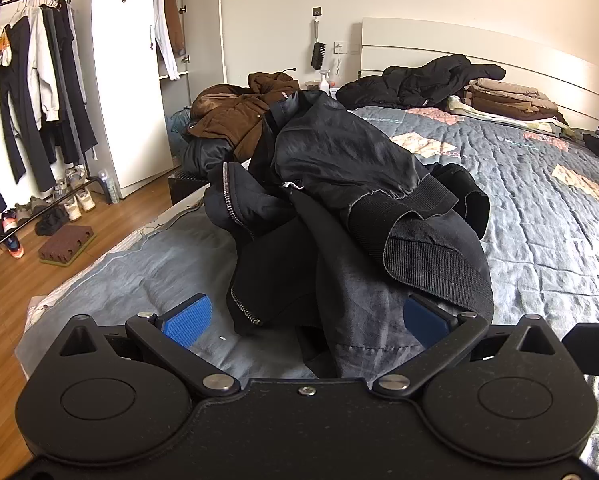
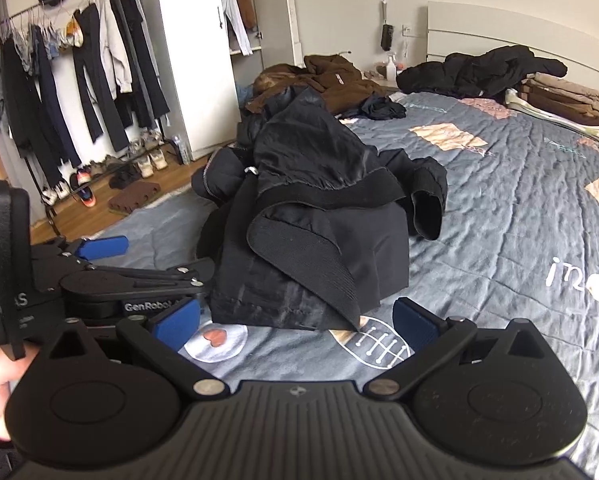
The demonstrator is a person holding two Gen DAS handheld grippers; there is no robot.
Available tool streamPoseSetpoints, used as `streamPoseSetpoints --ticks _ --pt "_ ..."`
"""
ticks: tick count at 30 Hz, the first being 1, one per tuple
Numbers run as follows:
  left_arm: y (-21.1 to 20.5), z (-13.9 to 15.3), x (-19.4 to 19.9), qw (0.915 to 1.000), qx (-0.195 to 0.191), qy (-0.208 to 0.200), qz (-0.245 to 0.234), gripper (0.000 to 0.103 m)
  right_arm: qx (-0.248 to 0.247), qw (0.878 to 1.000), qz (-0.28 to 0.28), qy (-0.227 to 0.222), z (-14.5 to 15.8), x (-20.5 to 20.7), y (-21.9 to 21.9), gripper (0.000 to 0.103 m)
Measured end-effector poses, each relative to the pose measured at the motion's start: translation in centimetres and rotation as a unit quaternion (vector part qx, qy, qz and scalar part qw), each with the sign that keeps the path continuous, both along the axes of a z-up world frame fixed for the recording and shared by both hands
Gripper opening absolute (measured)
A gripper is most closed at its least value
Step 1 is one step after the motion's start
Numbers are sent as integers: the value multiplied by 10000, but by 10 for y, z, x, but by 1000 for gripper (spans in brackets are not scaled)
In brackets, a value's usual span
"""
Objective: Fold clothes
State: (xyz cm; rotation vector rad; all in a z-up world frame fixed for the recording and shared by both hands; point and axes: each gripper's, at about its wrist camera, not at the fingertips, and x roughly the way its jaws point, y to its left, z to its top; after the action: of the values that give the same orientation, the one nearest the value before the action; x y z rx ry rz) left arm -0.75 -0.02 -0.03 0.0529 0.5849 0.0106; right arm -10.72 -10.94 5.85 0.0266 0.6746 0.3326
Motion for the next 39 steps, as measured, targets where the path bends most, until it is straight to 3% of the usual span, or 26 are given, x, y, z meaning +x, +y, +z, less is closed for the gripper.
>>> streamPoseSetpoints --ticks 10,15,23,29,35,39 --pt "-1 -1 0 10000 5 10 -8 103 10 9999 -58 -94 4 -2 -2 103" --pt "2 1 2 10000 -61 7 45 103 -82 9992 -80 -380 1 -4 -3 103" --pt "21 5 16 9985 -312 -35 440 103 -373 9982 -78 -458 -10 11 -14 103" --pt "41 14 27 9951 -606 -159 771 103 -515 9974 101 -491 -18 44 -9 103" --pt "59 20 37 9903 -811 -283 1094 103 -133 9964 705 -444 -23 87 17 103" --pt "74 18 42 9851 -1153 -204 1261 103 35 9976 632 -278 -27 111 36 103"
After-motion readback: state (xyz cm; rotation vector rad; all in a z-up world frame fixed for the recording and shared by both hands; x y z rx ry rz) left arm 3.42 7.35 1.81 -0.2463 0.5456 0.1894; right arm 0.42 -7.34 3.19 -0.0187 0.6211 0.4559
